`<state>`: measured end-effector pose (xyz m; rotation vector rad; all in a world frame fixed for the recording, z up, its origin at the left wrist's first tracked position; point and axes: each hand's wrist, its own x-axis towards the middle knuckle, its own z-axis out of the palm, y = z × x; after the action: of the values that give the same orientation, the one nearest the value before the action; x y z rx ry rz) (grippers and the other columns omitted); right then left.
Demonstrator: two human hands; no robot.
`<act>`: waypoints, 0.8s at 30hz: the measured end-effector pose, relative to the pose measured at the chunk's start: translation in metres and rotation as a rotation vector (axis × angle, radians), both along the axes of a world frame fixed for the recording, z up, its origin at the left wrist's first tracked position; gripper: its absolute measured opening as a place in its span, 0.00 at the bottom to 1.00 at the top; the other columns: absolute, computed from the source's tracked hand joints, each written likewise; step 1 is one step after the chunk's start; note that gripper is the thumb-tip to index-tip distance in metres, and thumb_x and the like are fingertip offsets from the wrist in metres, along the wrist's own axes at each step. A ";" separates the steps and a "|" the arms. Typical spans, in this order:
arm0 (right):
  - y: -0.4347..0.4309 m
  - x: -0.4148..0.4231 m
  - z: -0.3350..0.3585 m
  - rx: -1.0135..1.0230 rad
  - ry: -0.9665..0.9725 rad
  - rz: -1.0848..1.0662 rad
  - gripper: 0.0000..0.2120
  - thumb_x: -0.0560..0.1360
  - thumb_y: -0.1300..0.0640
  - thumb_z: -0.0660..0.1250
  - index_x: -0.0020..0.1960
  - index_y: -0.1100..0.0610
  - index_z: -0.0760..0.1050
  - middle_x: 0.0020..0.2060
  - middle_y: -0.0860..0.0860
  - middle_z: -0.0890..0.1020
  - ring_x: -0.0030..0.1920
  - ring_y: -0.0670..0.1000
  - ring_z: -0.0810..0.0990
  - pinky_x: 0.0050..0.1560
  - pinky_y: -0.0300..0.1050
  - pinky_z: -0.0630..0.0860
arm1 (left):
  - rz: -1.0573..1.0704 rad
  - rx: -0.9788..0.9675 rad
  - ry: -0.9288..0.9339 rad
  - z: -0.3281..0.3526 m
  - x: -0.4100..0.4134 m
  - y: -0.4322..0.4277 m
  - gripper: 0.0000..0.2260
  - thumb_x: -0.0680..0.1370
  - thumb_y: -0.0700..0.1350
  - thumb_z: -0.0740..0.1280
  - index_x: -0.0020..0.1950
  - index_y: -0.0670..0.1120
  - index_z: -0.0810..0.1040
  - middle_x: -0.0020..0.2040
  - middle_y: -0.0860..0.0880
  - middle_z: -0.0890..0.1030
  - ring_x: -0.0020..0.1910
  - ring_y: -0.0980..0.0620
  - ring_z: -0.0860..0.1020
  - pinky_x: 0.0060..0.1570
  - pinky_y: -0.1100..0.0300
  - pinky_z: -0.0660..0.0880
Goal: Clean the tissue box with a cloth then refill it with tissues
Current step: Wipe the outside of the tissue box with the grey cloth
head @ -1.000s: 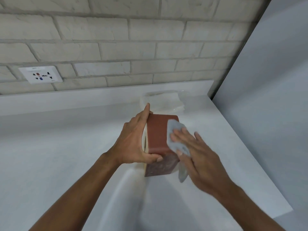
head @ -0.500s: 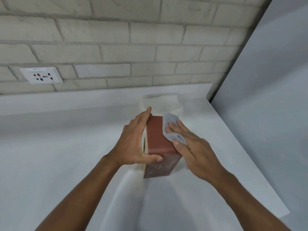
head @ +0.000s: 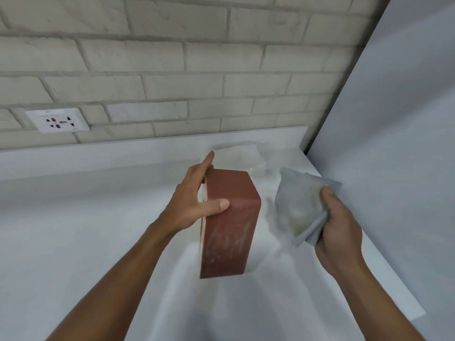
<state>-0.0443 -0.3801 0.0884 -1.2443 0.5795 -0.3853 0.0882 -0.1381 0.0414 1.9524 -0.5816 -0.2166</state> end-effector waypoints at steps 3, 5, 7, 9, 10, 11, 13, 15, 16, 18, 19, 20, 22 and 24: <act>0.005 0.001 -0.004 -0.176 0.054 0.156 0.14 0.82 0.46 0.58 0.56 0.40 0.83 0.51 0.45 0.86 0.52 0.47 0.84 0.62 0.51 0.72 | 0.052 0.016 0.035 0.002 0.003 0.000 0.53 0.59 0.85 0.63 0.81 0.67 0.58 0.72 0.56 0.68 0.73 0.53 0.69 0.76 0.40 0.63; 0.008 0.002 -0.008 -0.267 0.028 0.255 0.16 0.82 0.45 0.55 0.61 0.39 0.80 0.54 0.42 0.85 0.56 0.44 0.83 0.62 0.45 0.74 | 0.093 0.023 0.068 0.003 0.004 0.000 0.54 0.58 0.86 0.62 0.81 0.67 0.58 0.72 0.56 0.67 0.74 0.51 0.69 0.76 0.40 0.63; 0.015 0.004 -0.008 -0.321 -0.011 0.353 0.17 0.83 0.47 0.53 0.65 0.39 0.75 0.53 0.38 0.84 0.54 0.38 0.82 0.53 0.31 0.75 | 0.116 0.036 0.089 0.004 0.004 -0.002 0.54 0.57 0.86 0.62 0.81 0.68 0.57 0.72 0.56 0.67 0.74 0.49 0.68 0.76 0.40 0.63; 0.023 0.007 -0.010 -0.317 -0.019 0.453 0.16 0.84 0.50 0.51 0.66 0.41 0.73 0.54 0.36 0.83 0.55 0.36 0.81 0.48 0.25 0.73 | 0.123 0.071 0.088 0.007 0.002 -0.005 0.53 0.58 0.86 0.60 0.80 0.68 0.57 0.73 0.56 0.66 0.74 0.48 0.67 0.76 0.40 0.63; 0.028 0.009 -0.010 -0.320 -0.015 0.500 0.16 0.84 0.50 0.51 0.67 0.42 0.72 0.56 0.37 0.83 0.57 0.37 0.80 0.51 0.26 0.74 | 0.119 0.098 0.064 0.007 0.000 -0.007 0.51 0.60 0.85 0.60 0.80 0.69 0.57 0.74 0.55 0.66 0.74 0.48 0.67 0.76 0.40 0.63; 0.032 0.011 -0.012 -0.342 -0.013 0.529 0.16 0.84 0.49 0.52 0.68 0.42 0.72 0.60 0.38 0.82 0.61 0.39 0.79 0.56 0.29 0.74 | 0.108 0.125 0.027 0.007 -0.003 -0.009 0.50 0.61 0.84 0.60 0.80 0.69 0.56 0.75 0.54 0.65 0.75 0.48 0.66 0.76 0.40 0.62; 0.035 0.014 -0.017 -0.413 -0.036 0.553 0.18 0.83 0.44 0.55 0.71 0.43 0.71 0.67 0.39 0.77 0.69 0.41 0.72 0.70 0.41 0.68 | 0.063 0.122 -0.022 0.006 -0.008 -0.010 0.51 0.61 0.84 0.62 0.81 0.69 0.50 0.78 0.54 0.61 0.76 0.51 0.64 0.76 0.44 0.63; 0.033 0.016 -0.019 -0.459 -0.054 0.557 0.20 0.81 0.44 0.55 0.71 0.44 0.71 0.68 0.37 0.75 0.71 0.41 0.70 0.73 0.47 0.64 | 0.007 0.056 -0.009 0.002 -0.013 -0.008 0.58 0.59 0.80 0.69 0.81 0.70 0.41 0.79 0.57 0.56 0.76 0.64 0.61 0.73 0.62 0.63; 0.030 0.017 -0.019 -0.481 -0.047 0.566 0.20 0.81 0.45 0.55 0.71 0.44 0.72 0.68 0.37 0.75 0.70 0.40 0.70 0.72 0.47 0.65 | -0.003 0.033 -0.010 0.001 -0.015 -0.008 0.60 0.59 0.78 0.72 0.80 0.70 0.37 0.79 0.57 0.55 0.74 0.72 0.59 0.69 0.70 0.62; 0.022 0.023 -0.016 -0.562 0.017 0.568 0.19 0.81 0.43 0.56 0.67 0.44 0.76 0.61 0.38 0.81 0.64 0.41 0.77 0.67 0.49 0.72 | -0.003 0.022 -0.037 0.001 -0.019 -0.008 0.63 0.58 0.76 0.74 0.78 0.71 0.31 0.79 0.57 0.54 0.76 0.72 0.56 0.71 0.68 0.61; 0.017 0.029 -0.016 -0.628 0.069 0.559 0.17 0.81 0.41 0.57 0.63 0.45 0.78 0.55 0.39 0.84 0.57 0.41 0.81 0.62 0.50 0.76 | -0.010 0.031 -0.063 0.002 -0.021 -0.009 0.64 0.58 0.77 0.74 0.77 0.71 0.30 0.80 0.57 0.55 0.79 0.66 0.56 0.74 0.60 0.63; 0.012 0.035 -0.013 -0.685 0.121 0.550 0.16 0.81 0.40 0.57 0.58 0.44 0.80 0.49 0.40 0.85 0.52 0.41 0.82 0.58 0.51 0.78 | -0.024 0.039 -0.094 0.002 -0.023 -0.011 0.65 0.58 0.77 0.75 0.77 0.70 0.29 0.80 0.55 0.55 0.81 0.59 0.57 0.75 0.53 0.65; 0.008 0.049 -0.006 -0.762 0.183 0.576 0.16 0.81 0.39 0.57 0.61 0.42 0.79 0.53 0.39 0.84 0.55 0.41 0.81 0.60 0.48 0.76 | -0.061 0.033 -0.131 0.004 -0.026 -0.016 0.66 0.59 0.73 0.77 0.77 0.69 0.28 0.82 0.53 0.55 0.82 0.55 0.56 0.77 0.45 0.65; 0.014 0.062 0.006 -0.902 0.180 0.657 0.19 0.82 0.40 0.55 0.70 0.40 0.71 0.68 0.39 0.75 0.68 0.41 0.72 0.67 0.42 0.67 | -0.116 0.032 -0.164 0.004 -0.026 -0.021 0.69 0.59 0.68 0.80 0.78 0.68 0.27 0.83 0.54 0.53 0.83 0.55 0.53 0.79 0.46 0.62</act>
<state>0.0177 -0.3665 0.0944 -2.2562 0.0901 0.0530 0.0624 -0.1594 0.0453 1.9813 -0.8041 -0.1389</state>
